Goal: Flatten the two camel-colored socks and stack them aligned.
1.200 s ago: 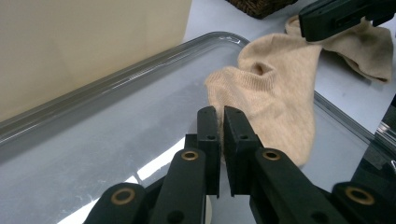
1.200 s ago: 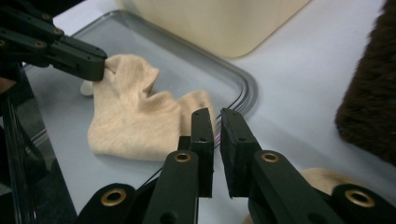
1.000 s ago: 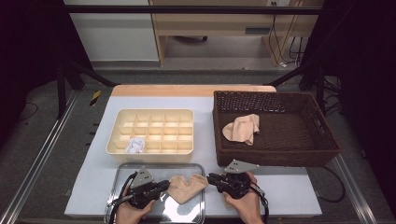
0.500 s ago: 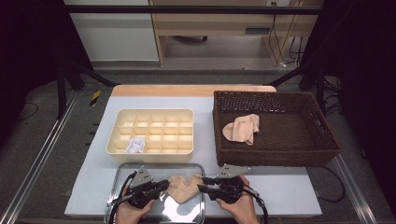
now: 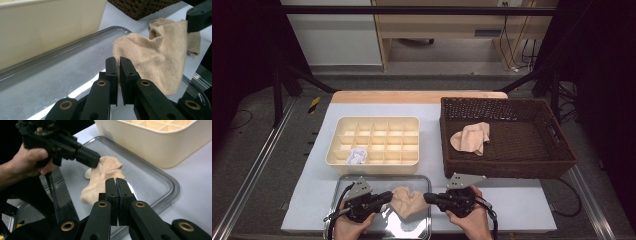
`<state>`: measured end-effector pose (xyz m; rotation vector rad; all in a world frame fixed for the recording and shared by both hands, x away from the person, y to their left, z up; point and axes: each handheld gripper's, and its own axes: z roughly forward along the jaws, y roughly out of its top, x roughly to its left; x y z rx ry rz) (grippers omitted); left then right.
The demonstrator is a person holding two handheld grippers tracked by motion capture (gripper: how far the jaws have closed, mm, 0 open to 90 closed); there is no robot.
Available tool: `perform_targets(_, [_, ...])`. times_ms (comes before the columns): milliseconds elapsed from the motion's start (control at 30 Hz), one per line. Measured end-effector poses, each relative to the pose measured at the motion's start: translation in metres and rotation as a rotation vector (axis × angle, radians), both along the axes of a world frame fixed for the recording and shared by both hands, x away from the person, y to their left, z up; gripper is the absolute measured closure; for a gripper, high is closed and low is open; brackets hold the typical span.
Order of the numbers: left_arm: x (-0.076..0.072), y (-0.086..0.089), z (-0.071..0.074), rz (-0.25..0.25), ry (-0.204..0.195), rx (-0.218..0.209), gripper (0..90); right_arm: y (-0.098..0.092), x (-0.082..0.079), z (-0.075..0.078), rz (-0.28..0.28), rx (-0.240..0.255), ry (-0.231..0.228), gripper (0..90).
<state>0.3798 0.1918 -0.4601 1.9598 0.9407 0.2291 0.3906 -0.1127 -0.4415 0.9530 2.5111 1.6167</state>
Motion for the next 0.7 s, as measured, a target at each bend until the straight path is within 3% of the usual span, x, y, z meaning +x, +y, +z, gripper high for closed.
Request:
perform_targets(133, [0.002,0.001,-0.004,0.015,0.015,0.015,84.4,0.011,0.017,-0.007,-0.063,-0.049,0.039,89.3])
perform_targets(200, [0.003,0.001,-0.005,0.020,0.010,0.041,84.3,0.016,0.027,-0.015,-0.116,-0.104,0.062,88.8])
perform_targets(367, [0.005,0.000,-0.008,0.037,-0.006,0.097,84.2,0.023,0.041,-0.031,-0.184,-0.187,0.057,83.8])
perform_targets(467, [0.005,0.000,-0.009,0.051,-0.011,0.106,84.2,0.023,0.040,-0.030,-0.184,-0.182,0.033,78.6])
perform_targets(633, [0.007,0.002,-0.011,0.073,0.001,0.115,84.2,0.007,0.028,-0.012,-0.204,-0.087,-0.023,75.7])
perform_targets(700, [0.007,0.002,-0.012,0.083,0.005,0.111,84.2,0.000,0.022,-0.008,-0.206,-0.076,-0.034,75.6])
